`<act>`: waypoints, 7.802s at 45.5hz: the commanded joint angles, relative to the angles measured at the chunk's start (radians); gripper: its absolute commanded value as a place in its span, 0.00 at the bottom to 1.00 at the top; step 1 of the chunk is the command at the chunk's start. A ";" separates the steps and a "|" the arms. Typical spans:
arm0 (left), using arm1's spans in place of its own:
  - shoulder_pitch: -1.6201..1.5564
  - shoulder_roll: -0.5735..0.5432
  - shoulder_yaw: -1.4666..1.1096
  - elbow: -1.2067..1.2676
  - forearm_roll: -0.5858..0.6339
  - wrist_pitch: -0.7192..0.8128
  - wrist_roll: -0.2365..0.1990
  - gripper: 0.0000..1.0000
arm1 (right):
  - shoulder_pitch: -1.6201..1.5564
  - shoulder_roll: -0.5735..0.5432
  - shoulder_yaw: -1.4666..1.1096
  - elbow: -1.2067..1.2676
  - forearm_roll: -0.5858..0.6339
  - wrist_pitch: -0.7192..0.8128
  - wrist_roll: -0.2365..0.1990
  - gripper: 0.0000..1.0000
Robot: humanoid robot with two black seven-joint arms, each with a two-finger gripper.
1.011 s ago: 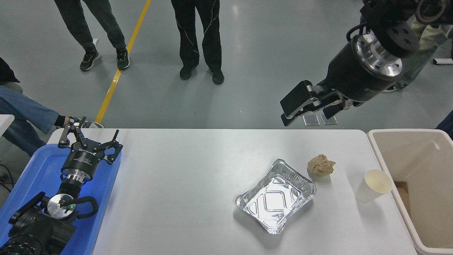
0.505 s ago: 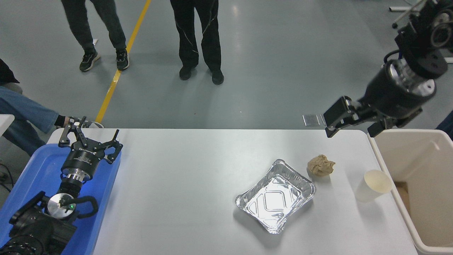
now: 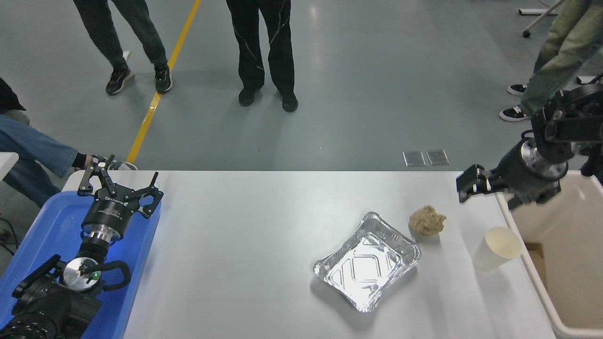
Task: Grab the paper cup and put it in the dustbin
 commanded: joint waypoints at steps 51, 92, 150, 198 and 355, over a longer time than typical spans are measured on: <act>0.000 0.001 0.000 0.000 0.000 0.000 -0.001 0.99 | -0.450 -0.104 0.063 -0.314 -0.002 -0.119 0.074 1.00; 0.000 0.001 0.000 0.000 0.000 0.000 -0.001 0.99 | -0.608 -0.036 0.180 -0.405 0.061 -0.189 0.073 0.00; 0.000 0.001 0.000 0.000 0.000 0.000 0.001 0.99 | 0.783 -0.266 -0.151 0.579 -0.353 0.205 0.117 0.00; 0.000 0.001 0.000 0.000 0.000 0.000 0.001 0.99 | 0.687 -0.170 0.010 0.432 -0.235 0.254 0.132 0.00; 0.000 0.000 0.000 -0.001 0.001 0.000 0.001 0.99 | 0.378 -0.006 0.148 0.350 0.147 0.047 -0.173 1.00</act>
